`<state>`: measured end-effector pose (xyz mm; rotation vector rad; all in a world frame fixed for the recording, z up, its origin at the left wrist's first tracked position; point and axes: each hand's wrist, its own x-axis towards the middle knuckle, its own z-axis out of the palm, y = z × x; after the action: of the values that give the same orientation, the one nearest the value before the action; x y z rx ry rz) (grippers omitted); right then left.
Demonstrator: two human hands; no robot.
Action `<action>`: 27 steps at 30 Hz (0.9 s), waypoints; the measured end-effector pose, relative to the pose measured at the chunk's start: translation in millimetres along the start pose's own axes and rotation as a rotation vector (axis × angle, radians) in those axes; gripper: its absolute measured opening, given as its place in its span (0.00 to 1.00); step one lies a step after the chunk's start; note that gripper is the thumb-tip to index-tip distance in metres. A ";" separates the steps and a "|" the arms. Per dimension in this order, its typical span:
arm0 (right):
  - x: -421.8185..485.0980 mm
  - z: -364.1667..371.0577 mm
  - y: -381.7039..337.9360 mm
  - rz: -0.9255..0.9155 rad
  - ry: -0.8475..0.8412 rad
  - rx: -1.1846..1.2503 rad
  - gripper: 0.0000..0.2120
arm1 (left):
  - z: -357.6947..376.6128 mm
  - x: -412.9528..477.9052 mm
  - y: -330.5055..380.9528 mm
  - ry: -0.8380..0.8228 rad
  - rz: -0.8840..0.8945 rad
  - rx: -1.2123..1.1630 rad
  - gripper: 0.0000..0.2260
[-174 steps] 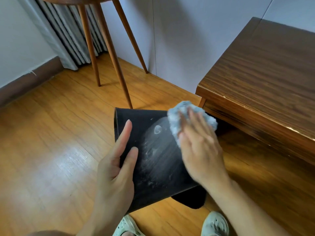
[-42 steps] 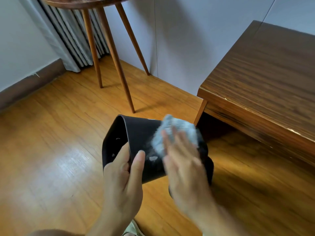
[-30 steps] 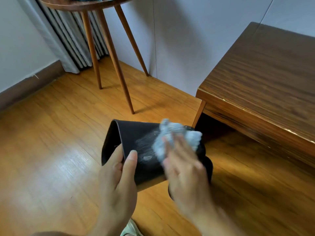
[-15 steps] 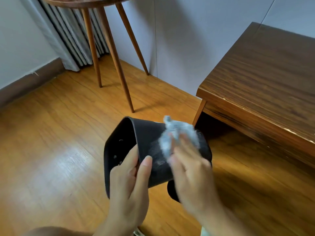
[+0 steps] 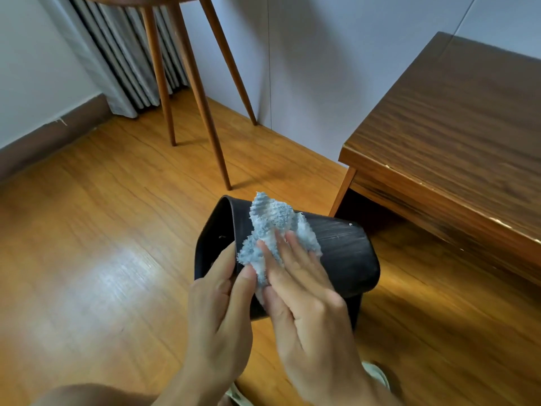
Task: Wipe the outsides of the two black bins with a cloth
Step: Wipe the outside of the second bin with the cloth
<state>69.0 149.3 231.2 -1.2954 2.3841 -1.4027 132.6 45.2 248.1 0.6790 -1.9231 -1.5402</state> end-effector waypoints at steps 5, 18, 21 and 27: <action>22.7 -36.1 68.1 0.483 0.045 -0.060 0.21 | -7.0 -7.7 6.0 -0.013 0.083 0.071 0.17; 45.0 -84.0 68.6 0.832 0.564 0.557 0.17 | -38.0 13.5 16.0 -0.110 -0.031 -0.099 0.14; 40.7 -77.6 63.5 0.710 0.527 0.547 0.24 | -31.3 22.7 24.7 0.078 -0.245 -0.192 0.10; 23.3 -38.0 54.3 0.411 0.322 0.259 0.20 | -18.8 17.6 10.1 0.270 -0.250 -0.025 0.19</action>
<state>3.1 170.7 219.7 -0.5120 2.3568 -1.8033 133.2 22.1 263.4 1.0911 -1.6647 -1.5247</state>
